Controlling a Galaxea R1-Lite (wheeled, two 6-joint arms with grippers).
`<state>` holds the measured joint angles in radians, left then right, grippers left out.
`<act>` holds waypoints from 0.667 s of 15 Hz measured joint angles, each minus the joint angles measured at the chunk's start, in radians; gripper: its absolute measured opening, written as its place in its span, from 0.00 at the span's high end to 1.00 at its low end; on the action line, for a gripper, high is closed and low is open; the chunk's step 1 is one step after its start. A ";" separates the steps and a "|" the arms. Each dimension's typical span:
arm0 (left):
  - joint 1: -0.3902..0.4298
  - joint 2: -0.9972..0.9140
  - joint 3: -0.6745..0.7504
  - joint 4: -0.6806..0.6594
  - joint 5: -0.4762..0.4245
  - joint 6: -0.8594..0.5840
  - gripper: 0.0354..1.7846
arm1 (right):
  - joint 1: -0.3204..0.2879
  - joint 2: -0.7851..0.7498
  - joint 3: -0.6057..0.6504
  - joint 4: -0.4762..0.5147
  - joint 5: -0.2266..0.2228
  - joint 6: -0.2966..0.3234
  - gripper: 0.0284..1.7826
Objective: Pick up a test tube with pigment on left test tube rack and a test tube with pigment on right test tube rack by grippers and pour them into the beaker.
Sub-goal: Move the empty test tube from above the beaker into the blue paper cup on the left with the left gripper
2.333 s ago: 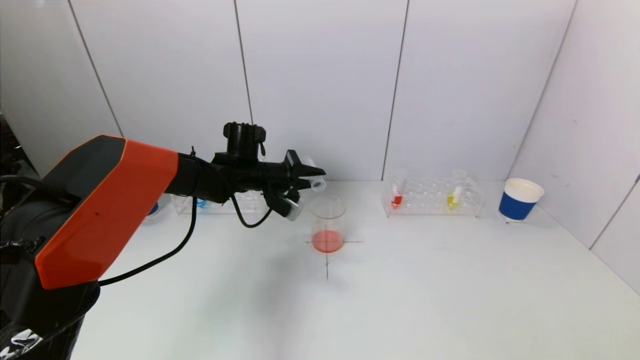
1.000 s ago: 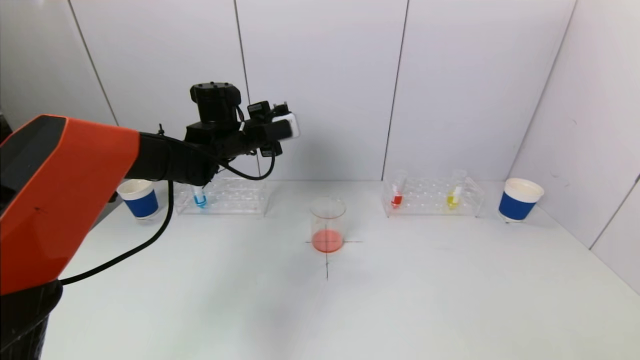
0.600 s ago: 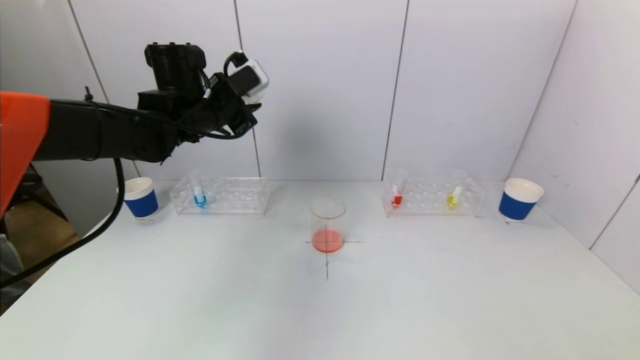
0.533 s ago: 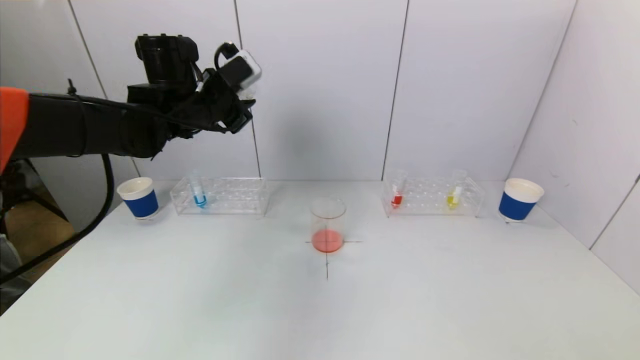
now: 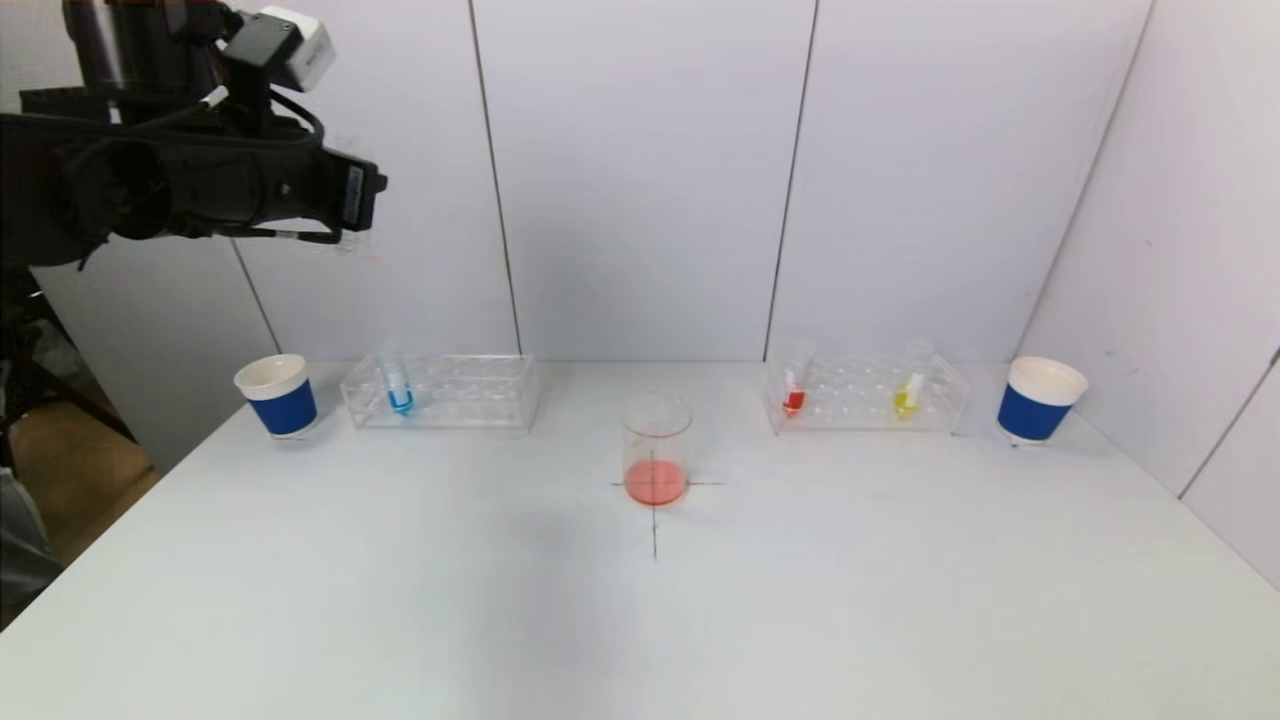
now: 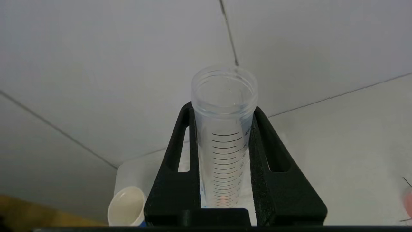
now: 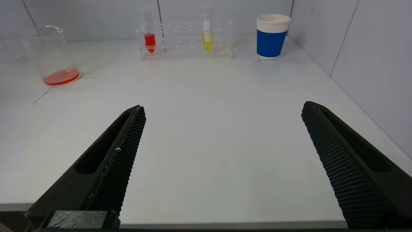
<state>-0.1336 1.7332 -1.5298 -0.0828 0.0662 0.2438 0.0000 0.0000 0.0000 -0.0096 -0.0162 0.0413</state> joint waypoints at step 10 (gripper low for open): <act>0.237 -0.046 0.325 -0.282 0.170 -0.130 0.76 | 0.000 0.000 0.000 0.000 0.000 0.000 0.01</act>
<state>0.1030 1.6874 -1.2045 -0.3651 0.2357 0.1138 0.0000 0.0000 0.0000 -0.0096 -0.0162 0.0409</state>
